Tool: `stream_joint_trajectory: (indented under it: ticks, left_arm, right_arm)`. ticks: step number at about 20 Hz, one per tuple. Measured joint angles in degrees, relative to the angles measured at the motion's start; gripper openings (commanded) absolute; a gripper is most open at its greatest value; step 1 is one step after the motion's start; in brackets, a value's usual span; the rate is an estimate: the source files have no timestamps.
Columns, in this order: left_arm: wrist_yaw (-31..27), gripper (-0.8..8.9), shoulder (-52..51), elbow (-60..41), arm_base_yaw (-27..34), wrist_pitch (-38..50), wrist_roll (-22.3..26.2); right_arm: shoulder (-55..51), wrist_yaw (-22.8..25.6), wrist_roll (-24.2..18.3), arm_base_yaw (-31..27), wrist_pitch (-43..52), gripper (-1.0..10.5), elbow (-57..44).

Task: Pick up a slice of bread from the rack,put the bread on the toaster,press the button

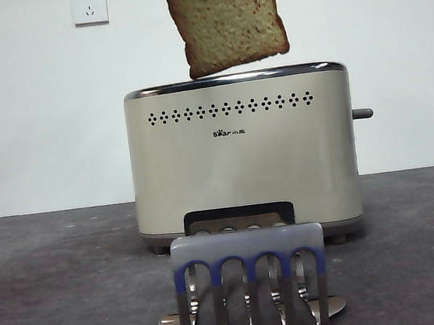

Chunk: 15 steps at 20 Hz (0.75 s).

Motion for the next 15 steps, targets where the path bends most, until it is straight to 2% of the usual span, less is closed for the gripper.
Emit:
stream_joint_trajectory:
  ticks: [3, 10, 15]
  left_arm:
    - [2.32, -0.11, 1.25, 0.00, 0.04, -0.70, 0.02]
    - [2.71, -0.11, 4.07, 0.00, 1.38, -0.98, 0.02]
    - [-1.42, -0.11, 4.50, 0.02, 1.66, -1.22, 0.63]
  right_arm:
    - [0.00, 0.00, 0.00, 0.00, 0.00, 0.0, 0.00]
    - [0.02, 0.00, -0.22, 0.00, 0.02, 0.0, 0.00]
    - [0.02, 0.50, -1.36, 0.00, 0.00, 0.0, 0.00]
